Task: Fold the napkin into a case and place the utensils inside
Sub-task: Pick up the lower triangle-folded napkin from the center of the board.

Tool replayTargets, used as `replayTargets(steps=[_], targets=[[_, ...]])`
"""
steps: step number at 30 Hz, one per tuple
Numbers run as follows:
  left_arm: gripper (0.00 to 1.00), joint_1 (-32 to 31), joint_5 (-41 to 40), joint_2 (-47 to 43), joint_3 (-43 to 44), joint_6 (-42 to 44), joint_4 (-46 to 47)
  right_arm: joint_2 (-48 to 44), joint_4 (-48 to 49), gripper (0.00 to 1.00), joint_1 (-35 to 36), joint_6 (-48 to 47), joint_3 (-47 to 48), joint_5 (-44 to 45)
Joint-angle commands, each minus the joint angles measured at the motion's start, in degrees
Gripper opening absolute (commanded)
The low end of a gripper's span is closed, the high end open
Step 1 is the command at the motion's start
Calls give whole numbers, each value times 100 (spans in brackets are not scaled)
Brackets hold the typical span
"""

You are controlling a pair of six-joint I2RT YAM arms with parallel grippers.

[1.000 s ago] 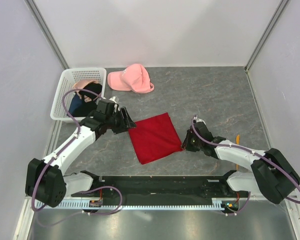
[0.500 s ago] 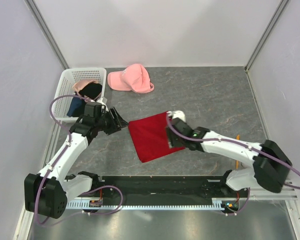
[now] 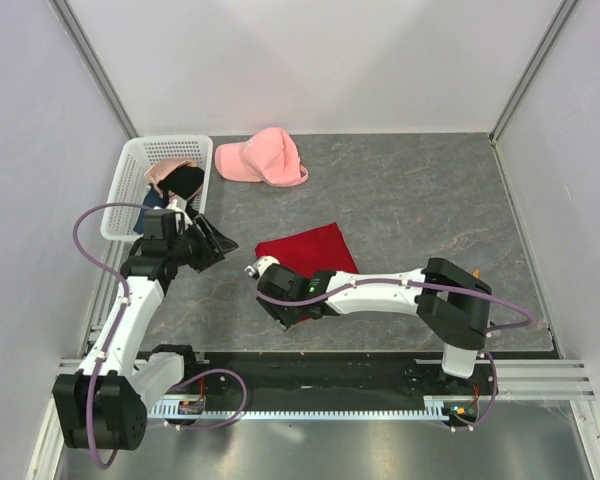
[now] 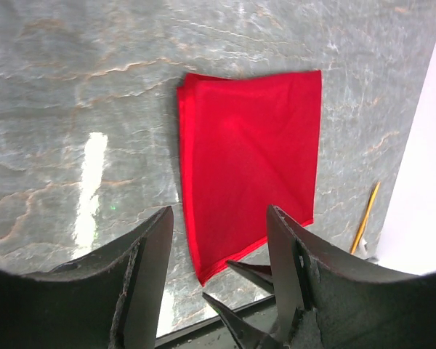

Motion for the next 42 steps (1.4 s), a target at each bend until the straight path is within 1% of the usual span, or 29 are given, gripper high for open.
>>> replayTargets(steps=[1, 2, 3, 9, 11, 13, 15, 16, 17, 19, 20, 22, 23, 26, 28, 29, 31, 32, 33, 35, 36, 39, 42], targets=[[61, 189, 550, -64, -98, 258, 15, 238, 47, 52, 51, -369, 388, -111], [61, 198, 594, -55, -107, 266, 33, 308, 38, 51, 51, -387, 432, -120], [61, 363, 603, -55, -116, 266, 51, 335, 38, 51, 51, -405, 450, -120], [61, 426, 700, 7, -168, 293, 103, 537, 20, 52, 121, -431, 450, -76], [61, 444, 718, 33, -168, 293, 112, 599, -6, 52, 173, -440, 406, 20], [62, 453, 709, 86, -168, 275, 121, 660, -119, 51, 226, -423, 371, 318], [62, 453, 735, 147, -168, 258, 138, 704, -225, 46, 349, -414, 353, 547], [63, 453, 735, 174, -177, 223, 173, 739, -295, 43, 393, -387, 327, 896], [65, 453, 770, 217, -195, 205, 209, 757, -322, 36, 446, -352, 318, 978], [69, 453, 954, 410, -256, 161, 305, 775, -348, 26, 464, -256, 248, 1232], [71, 444, 1016, 481, -282, 135, 340, 757, -349, 15, 464, -186, 230, 1294], [74, 418, 1113, 586, -370, 73, 437, 609, -296, 2, 464, -106, 204, 1374], [75, 365, 1122, 587, -397, 56, 507, 521, -261, 0, 464, -80, 186, 1322], [76, 242, 1026, 666, -414, -15, 630, 151, 2, 0, 385, 17, 125, 867], [77, -91, 842, 745, -388, -137, 709, -242, 334, 0, 289, 227, -85, 515], [77, -336, 745, 841, -371, -181, 788, -384, 485, 0, 158, 289, -191, 113], [78, -618, 455, 938, -379, -410, 946, -744, 836, 0, 8, 569, -525, -259], [78, -672, 419, 1069, -423, -550, 1165, -876, 994, 0, -176, 667, -656, -687], [78, -707, 402, 1131, -441, -621, 1237, -1139, 1327, 0, -265, 911, -971, -770], [78, -795, 297, 1307, -459, -761, 1351, -1395, 1671, 0, -511, 1141, -1297, -1243], [78, -830, 209, 1342, -441, -779, 1386, -1605, 1916, 0, -581, 1229, -1560, -1341], [79, -936, -64, 1396, -441, -832, 1457, -1940, 2103, 0, -836, 1493, -1966, -1639], [79, -997, -223, 1439, -485, -902, 1588, -2221, 2560, 0, -1118, 1765, -2353, -1929]])
